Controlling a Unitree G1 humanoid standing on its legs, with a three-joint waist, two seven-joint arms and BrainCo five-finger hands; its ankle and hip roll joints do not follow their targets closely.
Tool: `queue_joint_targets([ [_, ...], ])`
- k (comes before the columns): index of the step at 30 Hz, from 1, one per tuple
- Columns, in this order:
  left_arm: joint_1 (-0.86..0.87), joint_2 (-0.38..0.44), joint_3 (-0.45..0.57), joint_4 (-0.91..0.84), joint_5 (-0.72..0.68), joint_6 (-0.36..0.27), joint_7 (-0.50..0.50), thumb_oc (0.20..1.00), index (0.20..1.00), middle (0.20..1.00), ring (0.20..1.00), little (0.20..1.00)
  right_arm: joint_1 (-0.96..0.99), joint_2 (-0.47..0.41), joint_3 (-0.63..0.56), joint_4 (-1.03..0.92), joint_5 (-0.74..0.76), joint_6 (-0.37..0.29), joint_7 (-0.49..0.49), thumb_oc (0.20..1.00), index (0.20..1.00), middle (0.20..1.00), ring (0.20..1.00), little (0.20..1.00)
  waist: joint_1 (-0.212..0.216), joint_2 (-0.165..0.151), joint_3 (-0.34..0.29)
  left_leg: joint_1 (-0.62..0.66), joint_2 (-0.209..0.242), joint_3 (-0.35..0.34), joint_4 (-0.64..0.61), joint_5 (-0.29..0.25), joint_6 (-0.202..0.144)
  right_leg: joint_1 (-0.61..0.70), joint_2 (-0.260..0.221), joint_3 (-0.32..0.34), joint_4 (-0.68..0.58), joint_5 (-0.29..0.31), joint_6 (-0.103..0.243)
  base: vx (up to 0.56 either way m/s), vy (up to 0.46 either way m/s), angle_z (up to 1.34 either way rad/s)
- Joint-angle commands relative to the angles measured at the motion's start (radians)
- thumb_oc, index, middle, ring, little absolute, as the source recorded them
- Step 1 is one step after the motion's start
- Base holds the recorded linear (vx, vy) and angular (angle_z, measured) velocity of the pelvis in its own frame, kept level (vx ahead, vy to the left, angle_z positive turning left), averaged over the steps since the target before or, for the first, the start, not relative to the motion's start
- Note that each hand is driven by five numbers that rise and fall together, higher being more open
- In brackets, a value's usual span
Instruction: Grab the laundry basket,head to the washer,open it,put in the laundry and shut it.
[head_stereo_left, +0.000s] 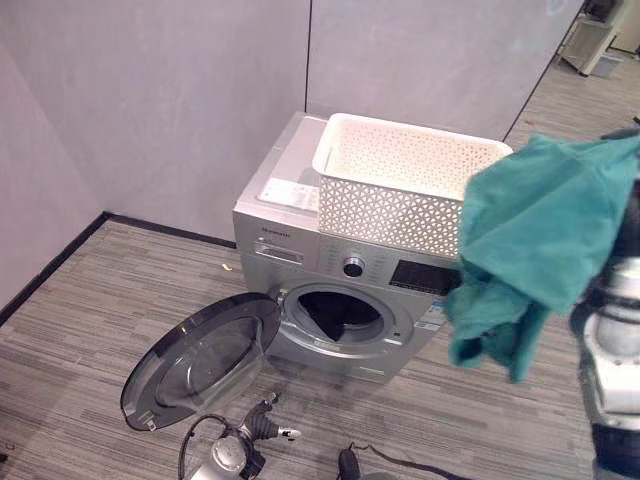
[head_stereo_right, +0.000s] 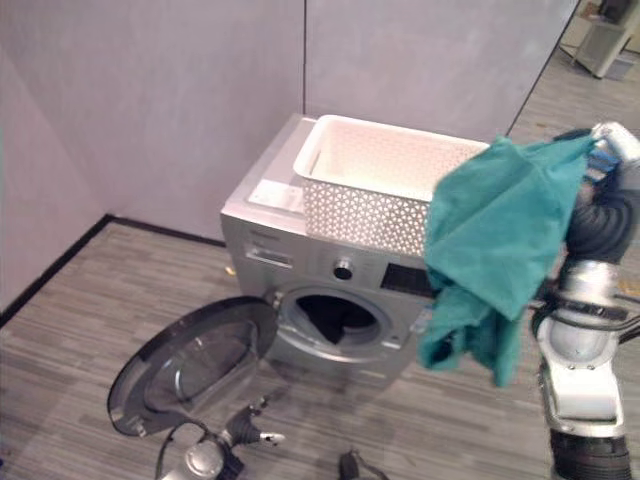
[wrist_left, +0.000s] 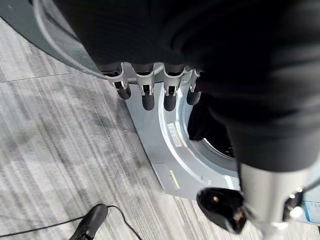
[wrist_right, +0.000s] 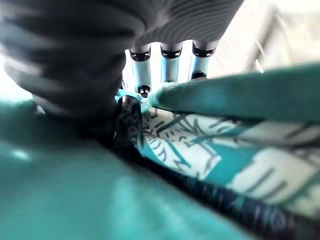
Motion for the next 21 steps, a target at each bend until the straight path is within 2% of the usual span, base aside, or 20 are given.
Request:
queue_joint_targets([
  [1, -0.051, 0.035, -0.015, -0.031, 0.032, -0.059, -0.004, 1.000, 1.000, 1.000, 1.000, 1.000, 0.022, 0.006, 0.014, -0.082, 0.162, -0.042, 0.130, 0.200, 0.200, 0.200, 0.200, 0.200, 0.040, -0.009, -0.017, 0.123, -0.035, 0.062, 0.014, -0.191, 0.103, -0.138, -0.033, 0.008, 0.053, 0.065, 0.043, 0.00, 0.000, 0.00],
  [5, -0.052, 0.059, 0.005, -0.084, 0.038, -0.065, 0.004, 1.000, 1.000, 1.000, 1.000, 1.000, 0.053, 0.013, 0.126, -0.079, 0.254, -0.015, 0.210, 0.200, 0.200, 0.200, 0.200, 0.200, 0.040, -0.012, -0.006, 0.109, -0.047, 0.070, 0.091, -0.222, 0.105, -0.139, -0.037, 0.030, 0.057, 0.067, 0.043, -0.02, 0.007, -0.03],
  [10, -0.052, 0.071, 0.016, -0.121, 0.035, -0.066, 0.006, 1.000, 1.000, 1.000, 1.000, 1.000, 0.043, 0.019, 0.177, -0.051, 0.263, 0.007, 0.225, 0.200, 0.200, 0.200, 0.200, 0.200, 0.045, -0.016, 0.005, 0.082, -0.066, 0.077, 0.163, -0.251, 0.112, -0.142, -0.046, 0.047, 0.060, 0.075, 0.048, -0.05, 0.039, -0.17],
  [12, -0.052, 0.089, 0.027, -0.161, 0.038, -0.072, 0.002, 1.000, 1.000, 1.000, 1.000, 1.000, 0.037, 0.024, 0.217, -0.002, 0.253, 0.034, 0.240, 0.200, 0.200, 0.200, 0.200, 0.200, 0.053, -0.021, 0.029, 0.055, -0.103, 0.086, 0.230, -0.281, 0.127, -0.149, -0.064, 0.069, 0.065, 0.096, 0.061, -0.12, 0.126, -0.10],
  [13, -0.051, 0.090, 0.028, -0.162, 0.038, -0.072, 0.001, 1.000, 1.000, 1.000, 1.000, 1.000, 0.037, 0.024, 0.217, -0.001, 0.253, 0.034, 0.240, 0.200, 0.200, 0.200, 0.200, 0.200, 0.054, -0.015, 0.029, 0.058, -0.098, 0.087, 0.235, -0.293, 0.130, -0.144, -0.059, 0.068, 0.064, 0.090, 0.063, -0.10, 0.131, -0.19],
  [16, -0.053, 0.091, 0.028, -0.163, 0.042, -0.075, -0.001, 1.000, 1.000, 1.000, 1.000, 1.000, 0.039, 0.035, 0.226, 0.013, 0.237, 0.043, 0.243, 0.200, 0.200, 0.200, 0.200, 0.200, 0.059, -0.018, 0.046, 0.047, -0.123, 0.092, 0.259, -0.307, 0.144, -0.147, -0.069, 0.080, 0.063, 0.102, 0.073, -0.10, 0.097, -0.13],
  [17, -0.065, 0.086, 0.020, -0.154, 0.048, -0.076, -0.003, 1.000, 1.000, 1.000, 1.000, 1.000, 0.050, 0.050, 0.222, 0.031, 0.223, 0.048, 0.242, 0.200, 0.200, 0.200, 0.200, 0.200, 0.059, -0.020, 0.063, 0.035, -0.150, 0.097, 0.269, -0.307, 0.159, -0.159, -0.086, 0.085, 0.070, 0.112, 0.082, -0.16, 0.130, -0.04],
  [18, -0.066, 0.087, 0.019, -0.157, 0.051, -0.078, -0.004, 1.000, 1.000, 1.000, 1.000, 1.000, 0.056, 0.055, 0.222, 0.037, 0.213, 0.052, 0.242, 0.200, 0.200, 0.200, 0.200, 0.200, 0.059, -0.019, 0.069, 0.032, -0.159, 0.098, 0.273, -0.305, 0.165, -0.163, -0.091, 0.084, 0.079, 0.114, 0.082, -0.16, 0.128, 0.02],
  [20, -0.066, 0.087, 0.019, -0.157, 0.051, -0.078, -0.004, 1.000, 1.000, 1.000, 1.000, 1.000, 0.056, 0.056, 0.221, 0.037, 0.212, 0.052, 0.242, 0.200, 0.200, 0.200, 0.200, 0.200, 0.060, -0.020, 0.070, 0.031, -0.161, 0.098, 0.274, -0.305, 0.166, -0.164, -0.092, 0.085, 0.080, 0.114, 0.082, -0.15, 0.055, 0.03],
  [21, -0.069, 0.098, 0.019, -0.175, 0.044, -0.078, -0.005, 1.000, 1.000, 1.000, 1.000, 1.000, 0.054, 0.078, 0.233, 0.070, 0.194, 0.058, 0.237, 0.200, 0.200, 0.200, 0.200, 0.200, 0.070, -0.002, 0.124, 0.005, -0.164, 0.113, 0.291, -0.282, 0.184, -0.201, -0.087, 0.031, 0.220, 0.083, 0.069, -0.26, 0.078, -0.03],
])
